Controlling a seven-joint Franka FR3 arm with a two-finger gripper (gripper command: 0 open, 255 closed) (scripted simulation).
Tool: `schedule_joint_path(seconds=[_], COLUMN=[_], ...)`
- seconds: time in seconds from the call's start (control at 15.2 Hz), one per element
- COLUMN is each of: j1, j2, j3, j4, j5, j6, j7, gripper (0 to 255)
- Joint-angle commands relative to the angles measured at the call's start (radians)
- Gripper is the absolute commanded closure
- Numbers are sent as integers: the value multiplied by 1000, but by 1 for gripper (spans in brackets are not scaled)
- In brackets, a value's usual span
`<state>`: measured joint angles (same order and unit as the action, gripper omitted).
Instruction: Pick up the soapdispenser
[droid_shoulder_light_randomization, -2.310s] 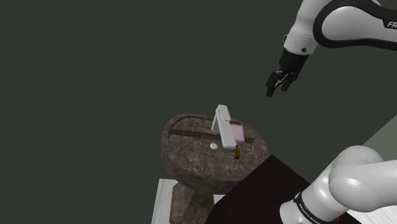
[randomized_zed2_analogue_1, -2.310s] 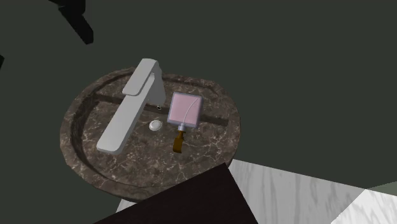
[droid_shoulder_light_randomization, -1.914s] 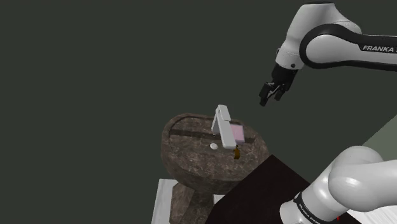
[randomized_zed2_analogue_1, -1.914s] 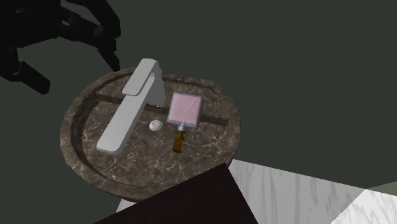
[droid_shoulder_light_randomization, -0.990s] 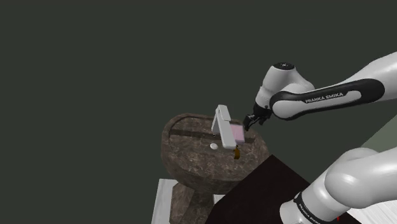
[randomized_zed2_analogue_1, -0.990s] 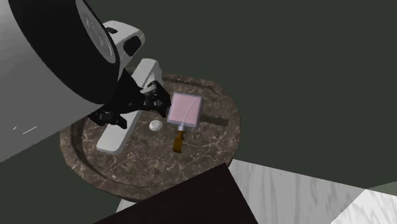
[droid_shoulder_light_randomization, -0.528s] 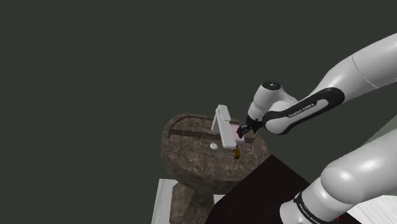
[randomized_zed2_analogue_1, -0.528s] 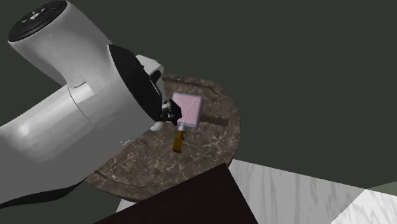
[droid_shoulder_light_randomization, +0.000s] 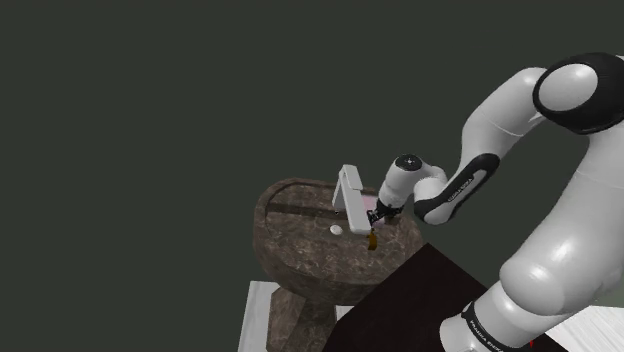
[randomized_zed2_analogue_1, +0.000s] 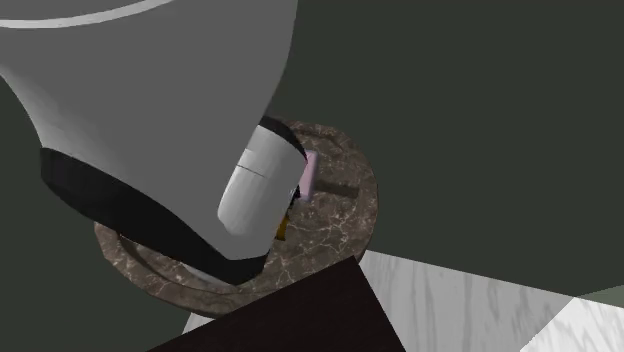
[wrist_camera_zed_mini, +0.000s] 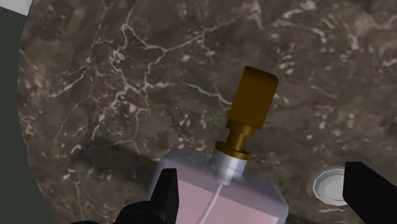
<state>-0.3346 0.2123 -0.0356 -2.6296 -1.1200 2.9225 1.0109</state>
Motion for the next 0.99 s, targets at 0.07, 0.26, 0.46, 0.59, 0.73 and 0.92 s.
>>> schedule_joint_path(seconds=[0.07, 0.26, 0.46, 0.59, 0.73, 0.92], j1=[50, 79, 89, 93, 93, 90], j2=[154, 259, 314, 349, 394, 393], j3=[-82, -126, -136, -138, -135, -133], j4=[106, 191, 231, 258, 294, 292], j5=[-239, -381, -465, -520, -588, -590], j6=[50, 78, 89, 94, 96, 95], j7=[242, 399, 493, 554, 630, 632], gripper=[0, 0, 0, 0, 0, 255])
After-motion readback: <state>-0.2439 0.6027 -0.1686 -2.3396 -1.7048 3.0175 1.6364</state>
